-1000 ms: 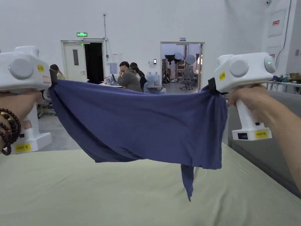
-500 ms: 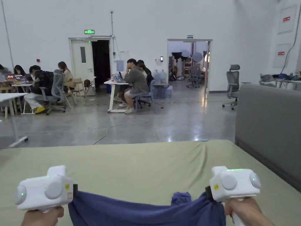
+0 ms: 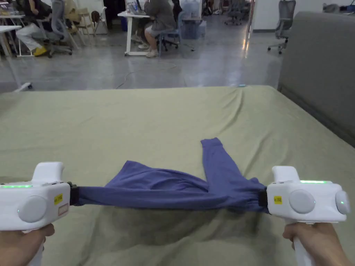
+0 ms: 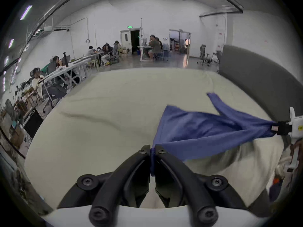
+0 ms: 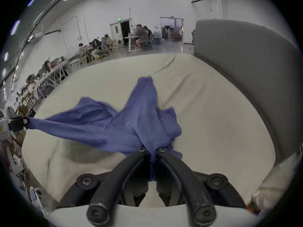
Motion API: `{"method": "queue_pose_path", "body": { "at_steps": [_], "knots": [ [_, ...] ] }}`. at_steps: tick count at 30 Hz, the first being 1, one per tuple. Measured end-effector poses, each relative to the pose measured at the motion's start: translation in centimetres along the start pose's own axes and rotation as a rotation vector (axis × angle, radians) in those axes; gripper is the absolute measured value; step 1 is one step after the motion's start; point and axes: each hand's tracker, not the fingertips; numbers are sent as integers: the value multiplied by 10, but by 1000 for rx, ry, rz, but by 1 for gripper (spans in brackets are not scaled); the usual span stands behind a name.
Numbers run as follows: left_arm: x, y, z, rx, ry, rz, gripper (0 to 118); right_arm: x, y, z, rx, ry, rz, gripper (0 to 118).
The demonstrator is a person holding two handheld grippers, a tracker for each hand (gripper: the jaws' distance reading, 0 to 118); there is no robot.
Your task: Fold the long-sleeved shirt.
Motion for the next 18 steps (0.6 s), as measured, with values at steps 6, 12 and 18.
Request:
{"method": "queue_pose_path", "body": {
  "at_steps": [6,12,18],
  "knots": [
    [-3,-103,11,-185,-20,-49,0,1,-101,4,-192,-1,77,2],
    [-8,-139,11,-230,-37,-21,0,6,-123,-12,-250,-4,117,6],
    [-11,-113,33,-177,-53,31,82,6,-100,32,-130,-37,101,101]
  ]
}}
